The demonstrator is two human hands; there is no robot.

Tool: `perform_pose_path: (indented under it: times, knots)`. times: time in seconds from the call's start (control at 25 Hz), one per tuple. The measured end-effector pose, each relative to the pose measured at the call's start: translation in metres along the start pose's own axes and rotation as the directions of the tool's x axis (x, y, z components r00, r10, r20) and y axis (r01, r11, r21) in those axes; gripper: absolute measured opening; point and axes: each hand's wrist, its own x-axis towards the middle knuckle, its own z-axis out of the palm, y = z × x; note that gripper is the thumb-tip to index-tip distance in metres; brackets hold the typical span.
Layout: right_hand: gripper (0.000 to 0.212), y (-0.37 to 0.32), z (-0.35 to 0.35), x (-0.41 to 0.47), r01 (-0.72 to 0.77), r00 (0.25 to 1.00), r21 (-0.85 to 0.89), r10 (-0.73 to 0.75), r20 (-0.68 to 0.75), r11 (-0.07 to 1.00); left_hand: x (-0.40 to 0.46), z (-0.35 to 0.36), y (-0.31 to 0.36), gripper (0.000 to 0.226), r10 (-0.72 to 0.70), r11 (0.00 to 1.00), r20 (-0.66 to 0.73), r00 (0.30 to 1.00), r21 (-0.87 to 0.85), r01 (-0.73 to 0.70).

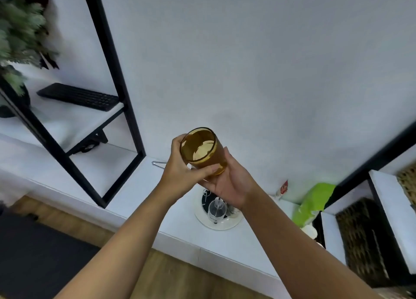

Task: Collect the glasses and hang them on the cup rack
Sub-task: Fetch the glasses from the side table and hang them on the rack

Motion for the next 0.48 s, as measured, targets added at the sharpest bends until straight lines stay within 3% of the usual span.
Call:
perform_pose_path:
  times: [0.2,0.28,0.4,0.48]
  knots:
    - [0.06,-0.005,0.001,0.007,0.147,0.977,-0.006,-0.147,-0.154,0.989,0.028,-0.016,-0.006,0.09,-0.016,1.0,0.16,0.987,-0.015,0.019]
    - [0.053,-0.012,-0.003,0.006,0.186,0.947,-0.11,-0.208,-0.246,0.976,0.041,-0.018,-0.006,0.094,-0.013,1.0,0.201,0.979,0.02,0.009]
    - [0.042,-0.028,-0.006,0.002,0.194,0.888,-0.37,-0.323,-0.328,0.908,0.057,-0.018,-0.01,0.094,-0.05,0.976,0.314,0.948,0.215,-0.02]
    - [0.051,-0.037,-0.008,0.002,0.18,0.852,-0.492,-0.385,-0.354,0.852,0.067,-0.014,-0.014,0.09,-0.041,0.914,0.349,0.936,0.393,-0.106]
